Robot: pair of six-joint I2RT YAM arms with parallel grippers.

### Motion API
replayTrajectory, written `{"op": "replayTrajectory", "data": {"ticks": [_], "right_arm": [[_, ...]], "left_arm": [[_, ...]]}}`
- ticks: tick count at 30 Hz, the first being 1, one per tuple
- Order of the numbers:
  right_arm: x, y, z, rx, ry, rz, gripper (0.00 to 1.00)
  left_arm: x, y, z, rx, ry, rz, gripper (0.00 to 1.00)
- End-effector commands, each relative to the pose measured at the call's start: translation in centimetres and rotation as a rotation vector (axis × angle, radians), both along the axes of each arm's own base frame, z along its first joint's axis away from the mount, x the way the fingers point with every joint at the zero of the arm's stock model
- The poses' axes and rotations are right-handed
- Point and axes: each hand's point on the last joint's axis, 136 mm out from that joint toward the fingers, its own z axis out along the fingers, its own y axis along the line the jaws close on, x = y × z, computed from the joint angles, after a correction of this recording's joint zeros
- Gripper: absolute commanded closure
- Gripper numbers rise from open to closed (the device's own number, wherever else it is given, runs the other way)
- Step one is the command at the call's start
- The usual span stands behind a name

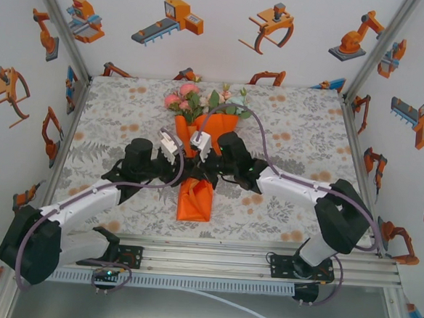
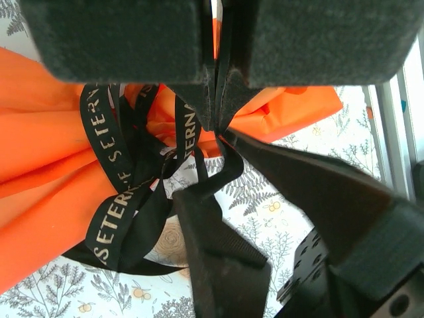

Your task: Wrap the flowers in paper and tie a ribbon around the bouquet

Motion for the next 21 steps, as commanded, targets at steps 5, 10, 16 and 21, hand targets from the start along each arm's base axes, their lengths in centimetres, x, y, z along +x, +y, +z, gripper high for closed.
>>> {"op": "replayTrajectory", "data": {"ticks": [5, 10, 16, 21], "right_arm": [[1.2, 0.2, 2.2, 0.021, -0.011, -0.049, 0.80], [4.0, -2.8, 3.5, 0.012, 0.008, -0.313, 0.70], [8.1, -8.4, 0.0, -0.041, 0.191, -0.727, 0.68], [8.0, -7.8, -2.4, -0.090, 0.303, -0.725, 0.63]], "left_arm": [[0.5, -0.5, 1.8, -0.025, -0.048, -0.004, 1.00], [1.2, -0.6, 1.0, -0.010, 0.027, 0.032, 1.00], [2.8, -1.2, 0.0, -0.033, 0.158, 0.110, 1.00], [3.9, -1.6, -0.8, -0.048, 0.238, 0.163, 1.00]]}}
